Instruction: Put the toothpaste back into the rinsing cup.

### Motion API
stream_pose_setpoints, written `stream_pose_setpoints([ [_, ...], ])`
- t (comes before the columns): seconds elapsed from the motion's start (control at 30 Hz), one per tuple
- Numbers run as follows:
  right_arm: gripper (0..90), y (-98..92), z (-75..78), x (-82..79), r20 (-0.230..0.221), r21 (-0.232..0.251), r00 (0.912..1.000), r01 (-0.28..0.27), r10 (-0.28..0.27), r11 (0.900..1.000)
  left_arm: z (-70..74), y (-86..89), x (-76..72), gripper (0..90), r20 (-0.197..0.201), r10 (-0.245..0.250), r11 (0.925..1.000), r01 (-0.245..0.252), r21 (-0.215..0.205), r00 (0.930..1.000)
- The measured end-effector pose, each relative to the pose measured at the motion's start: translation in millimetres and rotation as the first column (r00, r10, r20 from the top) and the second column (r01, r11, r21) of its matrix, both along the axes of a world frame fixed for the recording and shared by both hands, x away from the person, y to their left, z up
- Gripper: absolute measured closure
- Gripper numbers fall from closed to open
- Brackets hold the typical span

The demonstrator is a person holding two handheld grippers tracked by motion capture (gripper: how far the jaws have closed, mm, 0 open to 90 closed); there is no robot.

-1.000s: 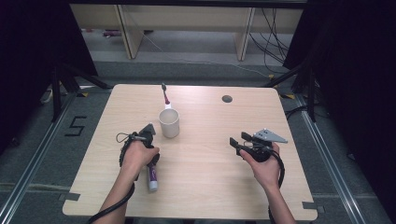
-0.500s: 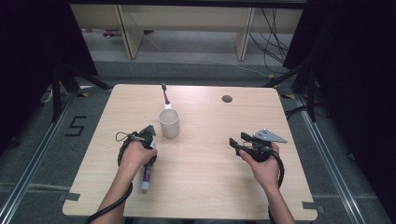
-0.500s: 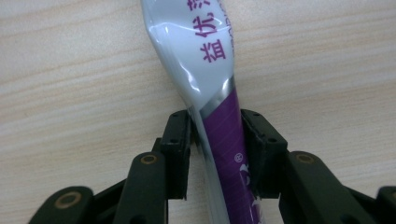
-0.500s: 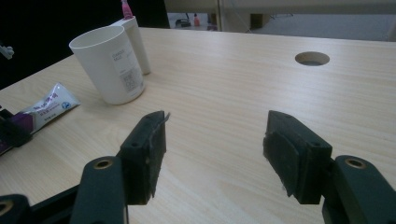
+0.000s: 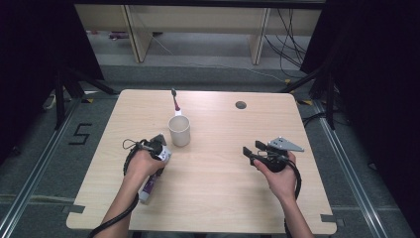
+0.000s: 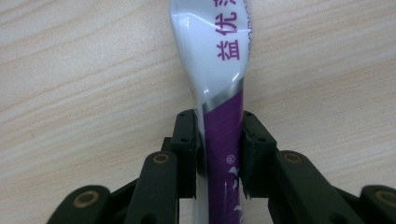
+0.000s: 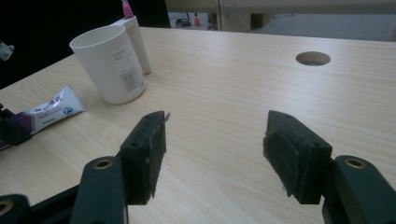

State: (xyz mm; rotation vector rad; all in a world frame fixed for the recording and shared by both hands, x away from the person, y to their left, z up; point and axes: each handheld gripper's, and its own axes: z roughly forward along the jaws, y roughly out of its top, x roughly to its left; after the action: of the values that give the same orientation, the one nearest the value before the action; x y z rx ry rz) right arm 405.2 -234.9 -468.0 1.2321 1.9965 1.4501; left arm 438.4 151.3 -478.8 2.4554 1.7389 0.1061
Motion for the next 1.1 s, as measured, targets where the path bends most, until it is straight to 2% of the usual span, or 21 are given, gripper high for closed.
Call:
stream_pose_setpoints([
  [0.1, 39.4, -0.2, -0.1, 0.1, 0.001, 0.001, 1.0000, 0.001, -0.001, 1.000, 0.3, 1.0, 0.0, 71.5, -0.001, -0.022, 0.9998, 0.022, 0.004, 0.9998],
  [0.13, 39.4, -1.6, 0.5, -0.1, 0.011, -0.024, 0.9999, 0.006, -0.006, 1.000, 0.5, 1.6, -0.3, 71.6, 0.000, -0.032, 0.9995, 0.032, 0.004, 0.9995],
  [0.17, 39.4, -1.6, 0.5, -0.1, 0.011, -0.024, 0.9999, 0.006, -0.006, 1.000, 0.5, 1.6, -0.3, 71.8, 0.000, -0.032, 0.9995, 0.032, 0.004, 0.9995],
  [0.2, 39.4, -1.2, 0.2, 0.0, 0.012, -0.015, 0.9999, 0.005, -0.005, 1.000, -0.1, 1.2, -0.9, 71.8, 0.010, -0.029, 0.9996, 0.029, -0.001, 0.9995],
  [0.23, 39.4, -1.2, 0.3, -0.2, 0.009, -0.020, 0.9999, 0.007, -0.007, 1.000, 0.7, 3.6, -0.9, 72.1, 0.011, -0.054, 0.9986, 0.054, 0.002, 0.9985],
  [0.37, 39.5, -0.3, -0.6, 0.0, 0.008, -0.011, 1.0000, 0.001, -0.001, 1.000, -0.4, 4.8, -3.6, 72.3, 0.030, -0.049, 0.9985, 0.049, -0.023, 0.9984],
  [0.4, 39.5, 1.1, -1.0, -0.2, -0.011, 0.002, 0.9999, -0.002, 0.002, 1.000, -0.6, 5.8, -4.9, 72.4, 0.041, -0.064, 0.9974, 0.065, -0.032, 0.9971],
  [0.43, 39.5, 1.1, -1.0, -0.2, -0.011, 0.002, 0.9999, -0.002, 0.002, 1.000, -0.6, 5.8, -4.9, 72.4, 0.041, -0.064, 0.9974, 0.065, -0.032, 0.9971],
  [0.47, 39.5, 0.7, -0.6, -0.6, -0.015, -0.010, 0.9999, -0.002, 0.001, 1.000, -1.0, 6.6, -6.4, 72.5, 0.051, -0.086, 0.9957, 0.088, -0.029, 0.9950],
  [0.5, 39.5, 0.7, -0.6, -0.6, -0.015, -0.010, 0.9999, -0.002, 0.001, 1.000, -1.0, 6.6, -6.4, 72.6, 0.051, -0.086, 0.9957, 0.088, -0.029, 0.9950],
  [0.53, 39.5, 0.0, -1.0, 0.2, 0.002, -0.031, 1.0000, -0.002, 0.002, 1.000, -1.4, 8.3, -7.3, 72.6, 0.065, -0.152, 0.9881, 0.153, -0.013, 0.9862],
  [0.57, 39.5, 0.1, -1.0, 0.1, 0.003, -0.032, 1.0000, 0.000, 0.000, 0.999, -2.3, 8.0, -8.2, 72.6, 0.080, -0.156, 0.9876, 0.157, -0.005, 0.9845],
  [0.77, 39.5, -1.0, -0.5, -0.9, 0.008, -0.037, 1.0000, 0.005, -0.004, 0.999, -1.8, 9.1, -8.3, 72.8, 0.073, -0.160, 0.9870, 0.161, -0.007, 0.9844],
  [0.8, 39.5, 1.0, -0.6, -2.6, -0.014, -0.006, 0.9998, 0.015, -0.015, 1.000, -2.0, 8.9, -8.5, 72.9, 0.072, -0.158, 0.9872, 0.159, -0.012, 0.9849],
  [0.83, 39.5, 1.4, -1.0, -2.6, -0.012, 0.006, 0.9998, 0.016, -0.016, 1.000, -2.1, 8.7, -8.8, 73.0, 0.074, -0.159, 0.9870, 0.160, -0.012, 0.9846],
  [0.9, 39.6, -0.8, -0.8, -1.8, -0.002, -0.012, 1.0000, 0.008, -0.008, 1.000, -2.3, 8.6, -9.1, 73.3, 0.078, -0.159, 0.9868, 0.161, -0.014, 0.9841],
  [0.93, 39.6, -2.6, -0.2, -1.7, -0.006, -0.028, 1.0000, 0.004, -0.004, 1.000, -2.7, 9.2, -10.1, 73.4, 0.086, -0.160, 0.9865, 0.162, -0.022, 0.9834],
  [1.03, 39.6, -2.2, -0.7, -1.5, 0.002, -0.022, 0.9999, 0.014, -0.014, 1.000, -3.0, 10.3, -11.9, 73.8, 0.095, -0.152, 0.9868, 0.156, -0.042, 0.9839],
  [1.1, 39.6, -2.1, -0.9, -1.5, 0.001, -0.019, 1.0000, 0.009, -0.009, 1.000, -3.3, 13.5, -15.1, 74.1, 0.124, -0.139, 0.9863, 0.149, -0.071, 0.9824],
])
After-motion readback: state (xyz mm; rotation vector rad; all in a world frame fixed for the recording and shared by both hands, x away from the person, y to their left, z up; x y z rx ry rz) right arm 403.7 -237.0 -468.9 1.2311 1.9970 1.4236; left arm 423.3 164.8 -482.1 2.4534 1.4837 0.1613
